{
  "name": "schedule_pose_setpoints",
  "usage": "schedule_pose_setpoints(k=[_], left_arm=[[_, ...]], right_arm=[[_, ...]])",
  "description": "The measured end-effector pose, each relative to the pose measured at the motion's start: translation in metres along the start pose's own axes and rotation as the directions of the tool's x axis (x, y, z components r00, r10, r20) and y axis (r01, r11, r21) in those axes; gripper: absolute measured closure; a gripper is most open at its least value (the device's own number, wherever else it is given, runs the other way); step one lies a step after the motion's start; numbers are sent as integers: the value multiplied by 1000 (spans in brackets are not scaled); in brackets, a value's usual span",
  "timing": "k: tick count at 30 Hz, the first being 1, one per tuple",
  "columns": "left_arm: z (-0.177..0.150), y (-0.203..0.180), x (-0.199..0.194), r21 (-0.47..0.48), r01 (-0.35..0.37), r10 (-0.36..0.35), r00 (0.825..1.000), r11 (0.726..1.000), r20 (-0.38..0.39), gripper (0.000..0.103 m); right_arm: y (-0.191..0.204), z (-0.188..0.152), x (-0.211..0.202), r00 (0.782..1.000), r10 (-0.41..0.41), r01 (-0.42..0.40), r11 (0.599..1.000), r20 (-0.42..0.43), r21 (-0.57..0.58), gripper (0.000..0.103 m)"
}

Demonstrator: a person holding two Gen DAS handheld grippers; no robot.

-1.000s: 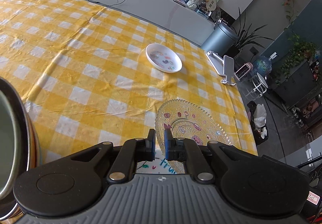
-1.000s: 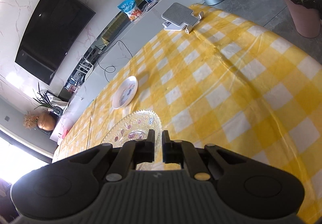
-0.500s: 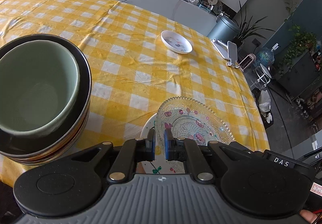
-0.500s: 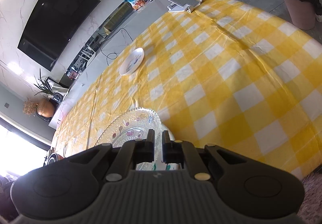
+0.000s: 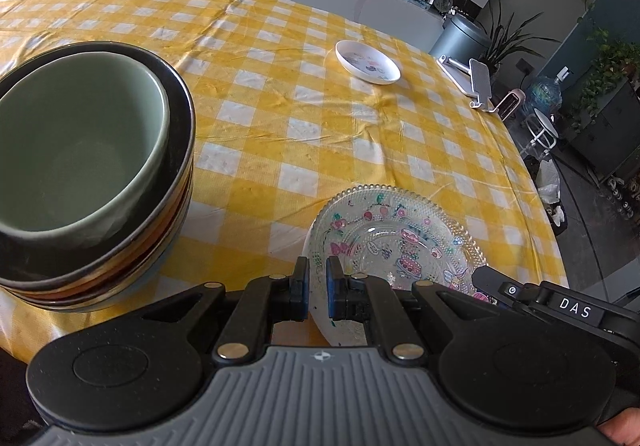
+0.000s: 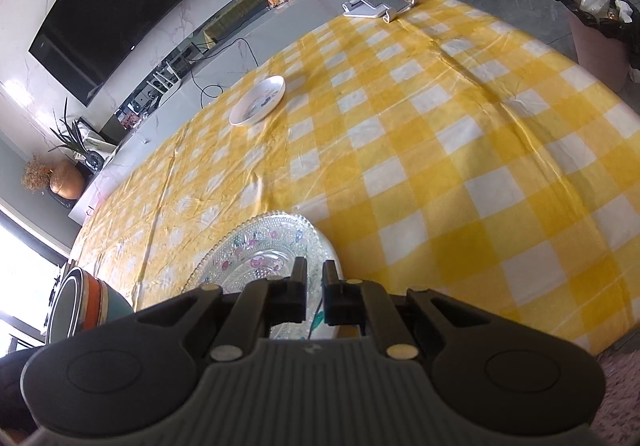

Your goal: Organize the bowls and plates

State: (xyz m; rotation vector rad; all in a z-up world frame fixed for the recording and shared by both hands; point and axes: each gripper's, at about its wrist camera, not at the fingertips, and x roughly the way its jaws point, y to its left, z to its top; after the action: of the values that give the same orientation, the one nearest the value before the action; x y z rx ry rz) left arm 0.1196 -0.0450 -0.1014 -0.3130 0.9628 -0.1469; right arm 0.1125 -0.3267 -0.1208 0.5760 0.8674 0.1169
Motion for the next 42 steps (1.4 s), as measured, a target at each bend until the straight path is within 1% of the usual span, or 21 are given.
schedule_pose_setpoints(k=[4, 15, 22, 28, 30, 32, 34, 35, 36, 38, 40, 42], left_arm=[[-2, 0, 2, 13, -12, 12, 1000, 1000, -2, 95], [-3, -1, 4, 20, -15, 15, 1000, 1000, -8, 95], [-2, -2, 4, 25, -18, 19, 1000, 1000, -6, 95], [-3, -5, 4, 46, -32, 32, 999, 998, -5, 95], [-3, -5, 4, 52, -36, 37, 999, 998, -6, 93], [-2, -5, 3, 52, -31, 32, 999, 998, -7, 93], [0, -6, 1, 51, -25, 25, 1000, 998, -2, 88], [1, -8, 0, 55, -25, 25, 1000, 998, 7, 87], [3, -10, -2, 62, -24, 24, 1000, 998, 14, 84], [8, -15, -4, 72, -10, 8, 1000, 997, 23, 82], [15, -19, -3, 71, 14, -15, 1000, 997, 17, 78], [24, -23, -1, 65, 35, -36, 999, 997, 8, 77]], right_arm=[[2, -1, 1, 1000, -18, 18, 1000, -7, -21, 98], [11, -5, 1, 997, -71, 72, 993, 10, -89, 97], [21, -8, 5, 990, -138, 140, 976, 25, -168, 96], [28, -11, 7, 985, -167, 172, 958, 41, -229, 95], [29, -11, 8, 986, -164, 169, 958, 40, -233, 91], [28, -10, 6, 986, -158, 166, 961, 51, -221, 91], [26, -8, 1, 986, -147, 159, 967, 74, -198, 82], [25, -7, -1, 986, -141, 155, 970, 83, -188, 74], [23, -5, -3, 986, -136, 151, 973, 92, -175, 72], [22, -2, -3, 986, -131, 146, 976, 99, -161, 72], [23, 3, -2, 986, -132, 148, 977, 105, -152, 72], [24, 10, 1, 984, -130, 147, 977, 119, -151, 72]])
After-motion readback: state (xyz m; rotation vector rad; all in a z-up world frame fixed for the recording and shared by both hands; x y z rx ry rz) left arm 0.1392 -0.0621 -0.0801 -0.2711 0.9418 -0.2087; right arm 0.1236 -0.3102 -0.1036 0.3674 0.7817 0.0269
